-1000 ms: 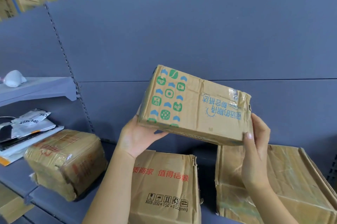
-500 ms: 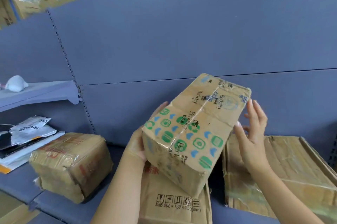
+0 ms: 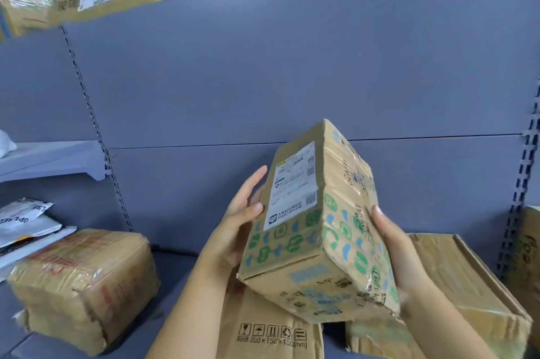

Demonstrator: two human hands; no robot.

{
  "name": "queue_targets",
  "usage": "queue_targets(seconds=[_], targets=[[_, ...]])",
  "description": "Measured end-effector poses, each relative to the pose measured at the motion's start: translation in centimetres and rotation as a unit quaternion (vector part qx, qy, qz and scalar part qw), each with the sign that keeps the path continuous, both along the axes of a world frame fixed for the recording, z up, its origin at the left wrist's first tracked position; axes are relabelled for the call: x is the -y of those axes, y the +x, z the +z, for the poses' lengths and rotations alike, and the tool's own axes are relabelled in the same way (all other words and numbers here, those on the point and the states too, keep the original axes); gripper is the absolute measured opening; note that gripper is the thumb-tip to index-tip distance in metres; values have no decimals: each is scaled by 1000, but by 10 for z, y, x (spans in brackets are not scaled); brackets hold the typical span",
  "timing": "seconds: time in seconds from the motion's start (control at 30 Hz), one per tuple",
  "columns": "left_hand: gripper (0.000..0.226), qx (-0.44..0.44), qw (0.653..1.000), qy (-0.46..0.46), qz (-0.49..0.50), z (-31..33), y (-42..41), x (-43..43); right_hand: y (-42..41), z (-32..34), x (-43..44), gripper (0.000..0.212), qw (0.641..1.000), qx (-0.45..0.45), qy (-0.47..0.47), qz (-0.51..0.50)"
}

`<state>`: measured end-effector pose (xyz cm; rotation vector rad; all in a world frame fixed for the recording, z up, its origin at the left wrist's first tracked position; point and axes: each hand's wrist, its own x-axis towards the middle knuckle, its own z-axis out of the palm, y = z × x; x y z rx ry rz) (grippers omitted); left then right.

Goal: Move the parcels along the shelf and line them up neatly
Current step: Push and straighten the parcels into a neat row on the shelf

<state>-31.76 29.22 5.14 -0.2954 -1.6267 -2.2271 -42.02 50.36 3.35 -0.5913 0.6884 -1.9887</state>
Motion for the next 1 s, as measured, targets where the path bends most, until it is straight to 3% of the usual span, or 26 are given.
queue_targets(seconds=[0.07,0.17,0.4,0.5,0.57,0.67,0.73,0.8,0.83,0.9,1.0], targets=[[93,5,1000,11,-20,3,1,-5,-1,5,2,75,1000,1,6,-9],[102,94,994,47,-22,5,-2,-14,-9,4,5,73,999,9,-7,-30],[74,154,983,16,-99,6,-17,-27,-16,6,1,77,998,-11,-33,-55],[68,145,982,24,-115,12,-19,-34,-24,7,-2,52,997,-28,2,-77],[69,129,988,19,-86,16,-20,-36,-30,8,-8,47,989,-89,33,-118],[100,105,993,-33,-44,23,-19,-42,-33,14,-25,80,961,-184,72,-195],[123,104,993,-44,-16,22,-20,-44,-30,15,-31,120,955,-226,80,-173],[132,98,994,-39,-8,16,-22,-48,-28,16,-36,149,939,-292,110,-144],[133,97,994,-43,-4,13,-24,-51,-29,13,-40,151,931,-320,118,-125],[132,100,993,-62,1,7,-24,-60,-25,9,-51,131,926,-357,91,-83],[125,95,991,-88,-13,-1,-21,-76,-20,4,-75,117,929,-354,74,-82]])
